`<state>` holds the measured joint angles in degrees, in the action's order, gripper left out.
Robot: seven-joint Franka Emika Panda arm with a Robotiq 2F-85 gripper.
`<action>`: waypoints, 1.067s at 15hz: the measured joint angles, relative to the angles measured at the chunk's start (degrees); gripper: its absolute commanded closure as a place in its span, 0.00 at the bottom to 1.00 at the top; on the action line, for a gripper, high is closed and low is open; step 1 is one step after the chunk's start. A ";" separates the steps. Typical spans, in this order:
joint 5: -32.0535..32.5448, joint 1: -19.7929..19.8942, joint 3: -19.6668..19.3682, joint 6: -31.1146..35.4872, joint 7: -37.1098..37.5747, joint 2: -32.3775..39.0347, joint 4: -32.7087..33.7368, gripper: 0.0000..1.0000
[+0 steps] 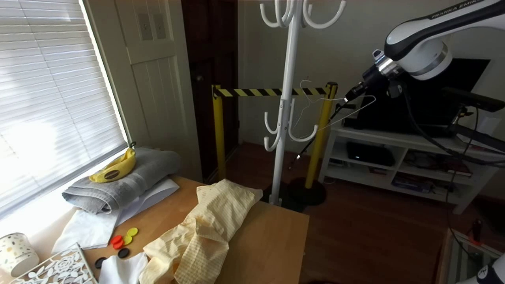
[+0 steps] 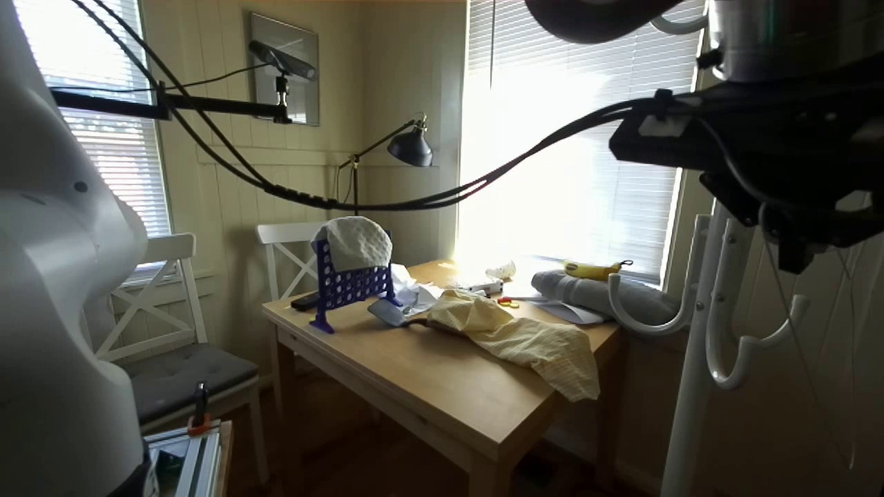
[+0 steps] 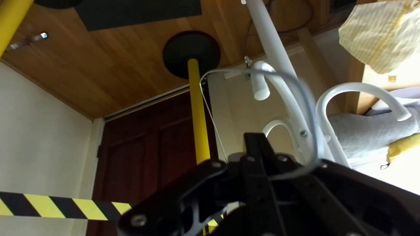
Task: Move the hanger to the bottom hook on the stand.
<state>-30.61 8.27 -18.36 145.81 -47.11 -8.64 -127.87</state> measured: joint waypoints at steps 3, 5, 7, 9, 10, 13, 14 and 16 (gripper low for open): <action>2.68 0.02 1.66 6.77 8.48 -2.16 -3.35 0.98; 3.01 0.06 1.81 8.30 10.83 -4.07 -4.53 0.98; 3.06 0.24 1.81 8.33 11.29 -5.17 -5.11 1.00; 3.42 0.22 1.79 8.65 11.74 -5.12 -5.25 1.00; 4.68 0.23 1.88 10.23 13.44 -4.68 -5.51 1.00; 7.78 0.35 3.29 20.37 20.49 -1.72 -7.88 1.00; 8.30 0.60 4.27 24.19 22.57 -0.32 -8.95 1.00; 11.26 1.04 6.03 31.15 27.66 2.94 -10.90 1.00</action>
<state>-19.35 9.30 -12.34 176.96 -19.44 -5.70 -138.77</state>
